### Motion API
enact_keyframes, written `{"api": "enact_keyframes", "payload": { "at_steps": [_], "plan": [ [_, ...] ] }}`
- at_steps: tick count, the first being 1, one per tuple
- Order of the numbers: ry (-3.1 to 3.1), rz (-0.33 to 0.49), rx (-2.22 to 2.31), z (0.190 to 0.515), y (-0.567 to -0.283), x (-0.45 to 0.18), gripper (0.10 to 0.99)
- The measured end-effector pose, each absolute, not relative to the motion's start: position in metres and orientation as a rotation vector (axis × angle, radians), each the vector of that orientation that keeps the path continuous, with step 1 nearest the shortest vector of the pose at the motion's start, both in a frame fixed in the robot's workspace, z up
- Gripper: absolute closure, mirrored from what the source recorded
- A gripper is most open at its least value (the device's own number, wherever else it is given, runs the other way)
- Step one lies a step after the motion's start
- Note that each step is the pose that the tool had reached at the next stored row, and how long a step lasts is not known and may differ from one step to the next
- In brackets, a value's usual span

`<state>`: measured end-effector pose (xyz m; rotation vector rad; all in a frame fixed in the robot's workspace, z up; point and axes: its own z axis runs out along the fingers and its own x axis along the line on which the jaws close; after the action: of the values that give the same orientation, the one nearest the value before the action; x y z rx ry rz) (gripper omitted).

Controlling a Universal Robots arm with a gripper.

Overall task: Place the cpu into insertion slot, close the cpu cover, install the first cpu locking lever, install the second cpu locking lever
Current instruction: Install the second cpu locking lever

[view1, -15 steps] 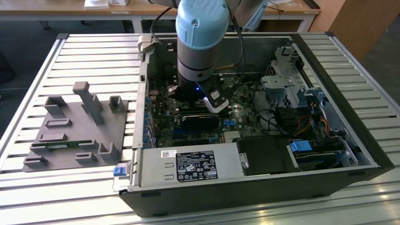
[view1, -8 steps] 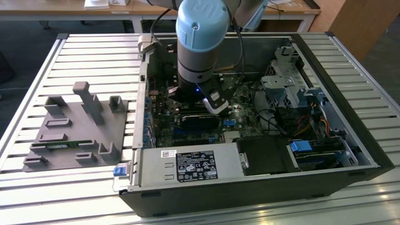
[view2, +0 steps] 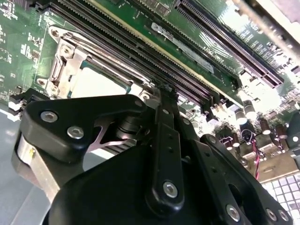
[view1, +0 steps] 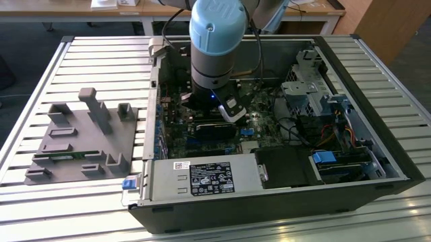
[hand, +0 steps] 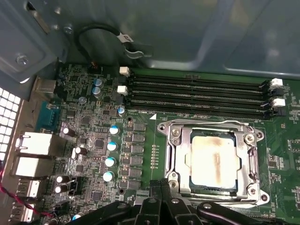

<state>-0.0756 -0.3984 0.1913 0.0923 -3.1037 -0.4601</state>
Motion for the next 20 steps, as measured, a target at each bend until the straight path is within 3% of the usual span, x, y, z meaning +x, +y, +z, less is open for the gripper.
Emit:
{"api": "enact_keyframes", "payload": {
  "at_steps": [20],
  "plan": [
    [-3.104, -0.46, 0.092, 0.215, -0.398, -0.076, 0.98]
  ]
}}
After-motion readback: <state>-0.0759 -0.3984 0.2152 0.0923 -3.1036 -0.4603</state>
